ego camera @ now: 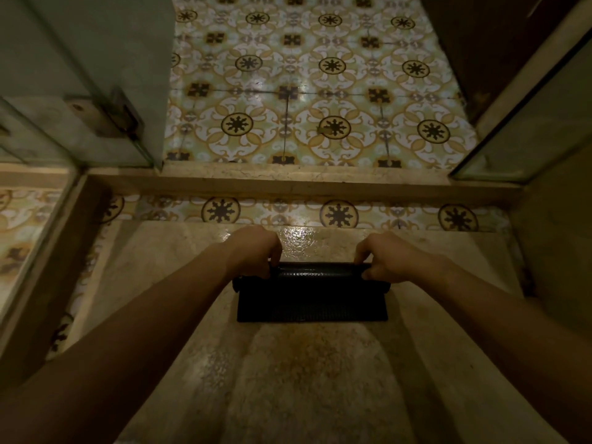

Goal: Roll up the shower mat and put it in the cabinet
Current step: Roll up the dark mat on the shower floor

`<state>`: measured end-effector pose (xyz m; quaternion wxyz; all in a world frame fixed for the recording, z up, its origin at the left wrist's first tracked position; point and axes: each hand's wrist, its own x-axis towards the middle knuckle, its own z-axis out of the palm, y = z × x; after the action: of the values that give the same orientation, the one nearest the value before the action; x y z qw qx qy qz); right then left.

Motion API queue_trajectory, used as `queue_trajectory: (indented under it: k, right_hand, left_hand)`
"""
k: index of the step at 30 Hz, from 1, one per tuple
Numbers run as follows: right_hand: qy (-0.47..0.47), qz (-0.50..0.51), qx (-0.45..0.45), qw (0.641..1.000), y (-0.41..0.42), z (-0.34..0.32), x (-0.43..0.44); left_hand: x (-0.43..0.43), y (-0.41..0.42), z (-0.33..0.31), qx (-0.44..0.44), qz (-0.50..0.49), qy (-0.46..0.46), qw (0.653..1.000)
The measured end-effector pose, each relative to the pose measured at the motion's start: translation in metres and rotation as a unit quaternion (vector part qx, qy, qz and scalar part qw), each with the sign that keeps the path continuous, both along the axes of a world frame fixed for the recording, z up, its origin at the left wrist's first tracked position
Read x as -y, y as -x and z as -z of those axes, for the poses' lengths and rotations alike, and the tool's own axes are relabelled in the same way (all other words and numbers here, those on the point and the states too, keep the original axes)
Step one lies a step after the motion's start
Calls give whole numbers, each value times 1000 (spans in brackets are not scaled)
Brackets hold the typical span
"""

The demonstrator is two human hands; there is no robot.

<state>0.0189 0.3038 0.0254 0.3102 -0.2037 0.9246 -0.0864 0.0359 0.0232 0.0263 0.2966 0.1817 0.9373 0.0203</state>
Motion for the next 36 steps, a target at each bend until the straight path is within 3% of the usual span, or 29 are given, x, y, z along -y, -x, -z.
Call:
queue_trajectory:
  k: [7, 12, 28, 33, 36]
  right_hand:
    - [-33, -4, 33, 999, -16, 16, -2]
    - [-47, -29, 56, 997, -11, 11, -2]
    - [-67, -88, 26, 994, -48, 32, 0]
    - [-65, -120, -43, 990, -68, 43, -10]
    - [-27, -77, -45, 996, -89, 48, -18]
  left_hand:
    - [-2, -17, 10, 54, -58, 19, 997]
    - [10, -9, 2, 120, -87, -32, 988]
    - [-1, -41, 26, 119, 3, 40, 992]
    - [3, -61, 28, 63, 53, 40, 996]
    - [8, -84, 33, 31, 36, 5, 999]
